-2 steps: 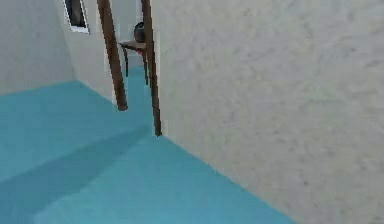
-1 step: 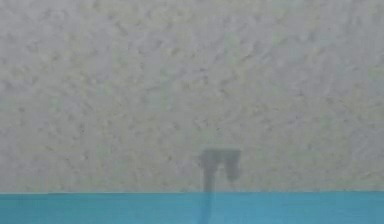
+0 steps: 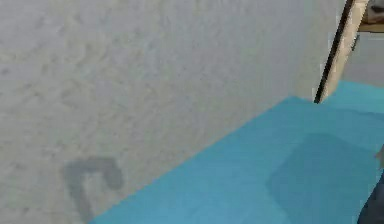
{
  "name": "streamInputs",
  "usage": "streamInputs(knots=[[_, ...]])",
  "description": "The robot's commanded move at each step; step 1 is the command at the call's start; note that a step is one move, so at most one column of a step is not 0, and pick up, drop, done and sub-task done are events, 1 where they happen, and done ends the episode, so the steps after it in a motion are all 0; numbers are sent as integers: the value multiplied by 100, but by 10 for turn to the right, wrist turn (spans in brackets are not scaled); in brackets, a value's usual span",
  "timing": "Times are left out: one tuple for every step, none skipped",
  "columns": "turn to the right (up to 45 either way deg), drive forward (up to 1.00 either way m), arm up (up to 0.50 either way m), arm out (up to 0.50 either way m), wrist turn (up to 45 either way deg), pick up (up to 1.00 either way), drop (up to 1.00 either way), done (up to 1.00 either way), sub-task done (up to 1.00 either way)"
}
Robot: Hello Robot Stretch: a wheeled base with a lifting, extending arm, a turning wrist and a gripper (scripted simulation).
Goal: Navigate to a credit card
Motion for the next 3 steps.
streamInputs(knots=[[0, 80, 0, 0, 0, 0, 0, 0, 0], [300, 0, 0, 0, 0, 0, 0, 0, 0], [0, 5, 0, 0, 0, 0, 0, 0, 0]])
